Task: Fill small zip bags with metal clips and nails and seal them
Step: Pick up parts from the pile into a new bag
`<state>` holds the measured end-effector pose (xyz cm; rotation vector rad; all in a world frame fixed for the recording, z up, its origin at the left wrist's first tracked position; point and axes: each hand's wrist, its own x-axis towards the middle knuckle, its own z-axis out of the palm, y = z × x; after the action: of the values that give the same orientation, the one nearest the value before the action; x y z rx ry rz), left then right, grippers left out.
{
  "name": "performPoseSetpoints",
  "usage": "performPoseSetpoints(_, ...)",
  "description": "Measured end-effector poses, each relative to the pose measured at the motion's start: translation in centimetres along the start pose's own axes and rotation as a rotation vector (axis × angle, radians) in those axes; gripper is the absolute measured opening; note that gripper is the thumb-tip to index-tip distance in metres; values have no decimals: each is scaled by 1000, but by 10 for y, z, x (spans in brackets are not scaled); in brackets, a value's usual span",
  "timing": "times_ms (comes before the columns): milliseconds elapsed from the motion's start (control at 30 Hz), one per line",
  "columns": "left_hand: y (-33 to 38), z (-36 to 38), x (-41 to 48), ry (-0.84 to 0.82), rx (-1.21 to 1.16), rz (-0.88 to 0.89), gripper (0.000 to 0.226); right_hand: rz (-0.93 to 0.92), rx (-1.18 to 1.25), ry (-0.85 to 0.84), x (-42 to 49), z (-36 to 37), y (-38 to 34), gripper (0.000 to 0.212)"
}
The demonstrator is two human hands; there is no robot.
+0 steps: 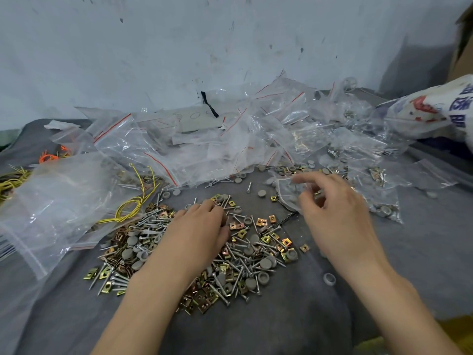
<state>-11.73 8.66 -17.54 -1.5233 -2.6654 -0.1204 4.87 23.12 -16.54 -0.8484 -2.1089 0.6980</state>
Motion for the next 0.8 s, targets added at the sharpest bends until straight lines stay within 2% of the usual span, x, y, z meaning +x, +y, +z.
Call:
performPoseSetpoints(167, -3, -2, 4, 43, -20, -123, 18, -18, -5, 10, 0, 3, -1, 24)
performPoseSetpoints(233, -4, 0, 6, 74, 8, -166, 28, -20, -2, 7, 1, 4, -1, 23)
performPoseSetpoints(300, -2, 1, 8, 108, 35, -120, 38, -16, -4, -1, 1, 5, 0, 23)
performPoseSetpoints(433, 7, 3, 11, 57, 89, 43, 32, -11, -4, -15, 1, 5, 0, 23)
performPoseSetpoints(567, 8, 6, 10, -48, 92, 11, 34, 1, 35, -34, 1, 4, 1, 25)
performPoseSetpoints(800, 12, 9, 10, -22, -60, -12, 23, 13, 36, -93, -2, 2, 1, 33)
